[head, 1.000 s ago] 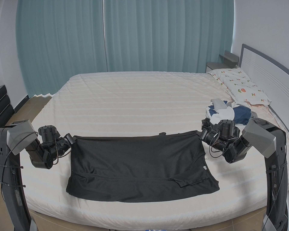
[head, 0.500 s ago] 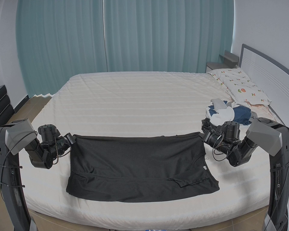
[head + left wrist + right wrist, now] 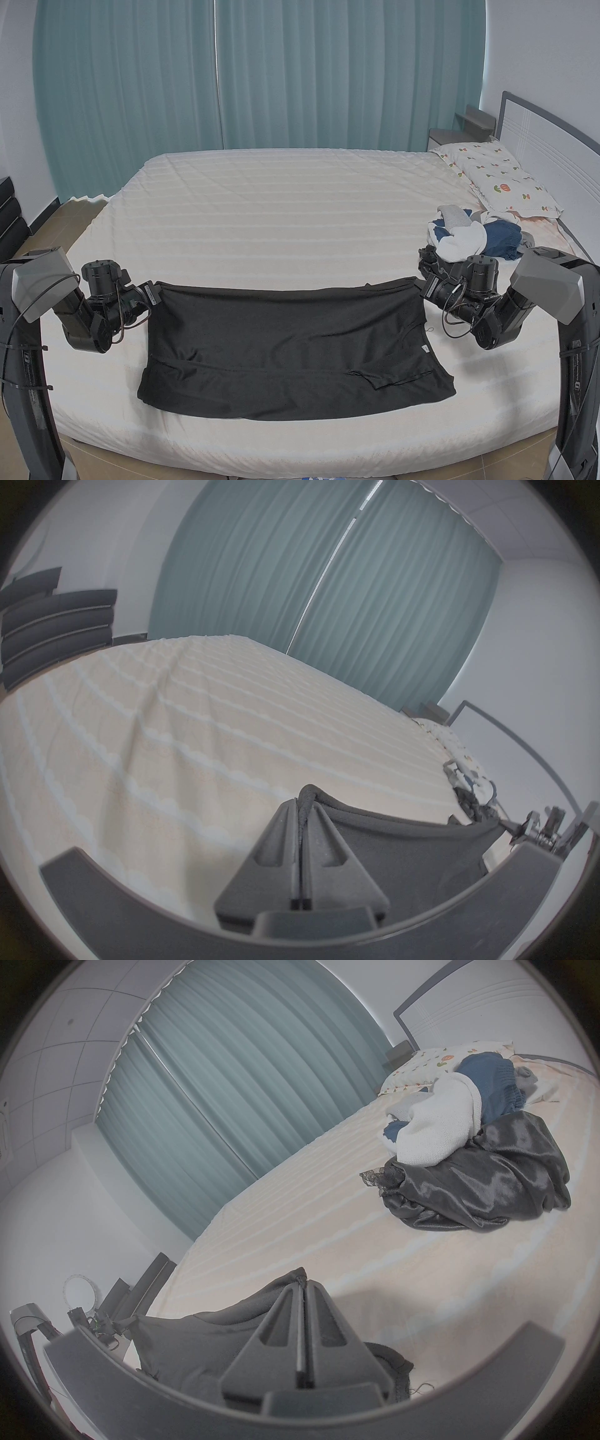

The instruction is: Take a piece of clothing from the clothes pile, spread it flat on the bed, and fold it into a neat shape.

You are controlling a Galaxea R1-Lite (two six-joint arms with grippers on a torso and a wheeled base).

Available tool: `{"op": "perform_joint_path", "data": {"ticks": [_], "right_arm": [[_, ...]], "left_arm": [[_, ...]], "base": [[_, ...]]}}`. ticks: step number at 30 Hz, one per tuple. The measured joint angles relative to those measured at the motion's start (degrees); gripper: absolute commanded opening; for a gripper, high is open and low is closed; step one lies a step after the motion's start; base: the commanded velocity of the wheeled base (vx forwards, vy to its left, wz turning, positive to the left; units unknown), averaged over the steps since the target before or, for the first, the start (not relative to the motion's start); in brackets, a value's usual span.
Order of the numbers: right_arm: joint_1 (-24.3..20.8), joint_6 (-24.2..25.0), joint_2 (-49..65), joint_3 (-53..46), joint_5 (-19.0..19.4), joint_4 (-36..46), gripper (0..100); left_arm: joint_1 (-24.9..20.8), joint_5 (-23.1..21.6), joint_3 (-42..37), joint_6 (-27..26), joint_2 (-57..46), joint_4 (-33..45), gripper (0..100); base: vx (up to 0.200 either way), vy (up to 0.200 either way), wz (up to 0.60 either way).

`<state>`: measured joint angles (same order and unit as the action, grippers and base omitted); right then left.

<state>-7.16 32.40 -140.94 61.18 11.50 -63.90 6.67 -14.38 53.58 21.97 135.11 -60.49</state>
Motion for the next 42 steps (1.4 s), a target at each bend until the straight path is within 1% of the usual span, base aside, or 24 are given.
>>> {"op": "perform_joint_path", "data": {"ticks": [3,10,14,16,20,30,42], "right_arm": [[0.0,-0.1,0.0,-0.9,0.0,0.0,0],[0.1,-0.6,0.1,-5.0,1.9,-0.7,0],[0.2,-0.9,0.4,-7.4,2.2,-1.2,0],[0.3,-1.0,0.7,-8.8,2.3,-1.3,0],[0.3,-1.3,0.9,-10.6,2.4,-1.4,0],[0.7,-3.2,1.2,-14.8,3.1,-3.0,0],[1.6,-6.9,1.3,-22.5,3.3,-9.8,0]], "left_arm": [[0.0,0.0,0.0,-2.0,0.7,0.0,0],[0.7,0.0,-0.2,-3.1,1.8,-0.4,0],[1.5,-0.1,-1.5,-6.1,1.9,-0.5,0],[1.9,-0.5,-3.0,-8.3,2.0,-0.7,0],[2.3,-0.8,-5.1,-10.5,2.0,-1.4,0],[2.5,-0.8,-12.3,-19.9,2.0,-4.5,0],[2.5,-0.8,-20.7,-24.1,2.1,-13.3,0]], "base": [[0.0,0.0,0.0],[0.0,0.0,0.0],[0.0,0.0,0.0],[0.0,0.0,0.0],[0.0,0.0,0.0],[0.0,0.0,0.0],[0.0,0.0,0.0]]}}
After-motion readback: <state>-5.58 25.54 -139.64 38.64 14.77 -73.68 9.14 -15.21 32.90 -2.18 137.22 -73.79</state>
